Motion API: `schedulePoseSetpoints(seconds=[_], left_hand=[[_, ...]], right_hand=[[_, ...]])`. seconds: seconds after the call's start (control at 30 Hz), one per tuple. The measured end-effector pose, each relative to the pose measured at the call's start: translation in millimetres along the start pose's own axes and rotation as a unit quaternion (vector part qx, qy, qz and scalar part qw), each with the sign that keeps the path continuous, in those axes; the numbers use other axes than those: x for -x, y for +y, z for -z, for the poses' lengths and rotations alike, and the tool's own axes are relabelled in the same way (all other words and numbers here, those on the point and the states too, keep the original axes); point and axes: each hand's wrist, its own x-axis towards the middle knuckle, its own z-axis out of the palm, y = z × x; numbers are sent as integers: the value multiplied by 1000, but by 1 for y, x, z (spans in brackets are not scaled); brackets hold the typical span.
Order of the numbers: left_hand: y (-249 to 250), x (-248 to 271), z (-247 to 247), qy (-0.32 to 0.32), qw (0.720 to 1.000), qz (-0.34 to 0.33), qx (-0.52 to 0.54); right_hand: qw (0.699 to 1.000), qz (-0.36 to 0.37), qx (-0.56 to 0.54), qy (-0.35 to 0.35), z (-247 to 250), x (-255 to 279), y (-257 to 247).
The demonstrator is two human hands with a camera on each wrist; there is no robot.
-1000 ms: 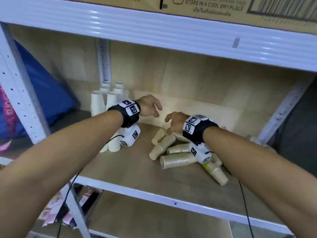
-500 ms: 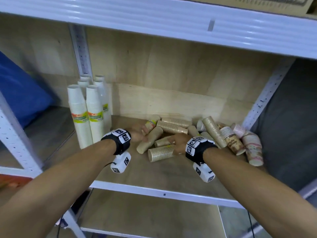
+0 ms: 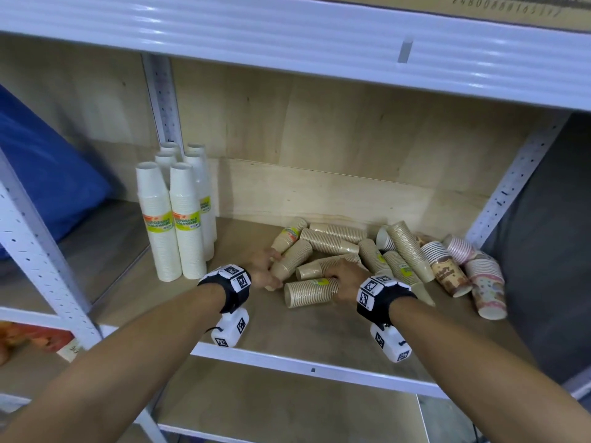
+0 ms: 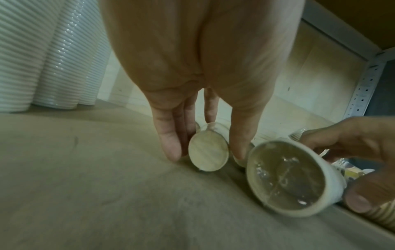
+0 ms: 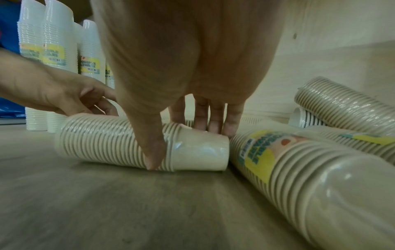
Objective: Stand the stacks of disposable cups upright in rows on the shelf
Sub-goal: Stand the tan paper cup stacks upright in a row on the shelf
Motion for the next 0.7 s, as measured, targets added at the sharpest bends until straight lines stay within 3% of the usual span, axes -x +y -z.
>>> schedulePoseSetpoints(seconds=[0.33, 0.7], left_hand=[[-1, 1, -2, -4, 1000, 11, 27], [24, 8, 70, 25, 999, -7, -21]], right_hand=[[1000, 0, 24, -17, 15, 26, -19], [999, 35, 17, -32, 71, 26, -40]])
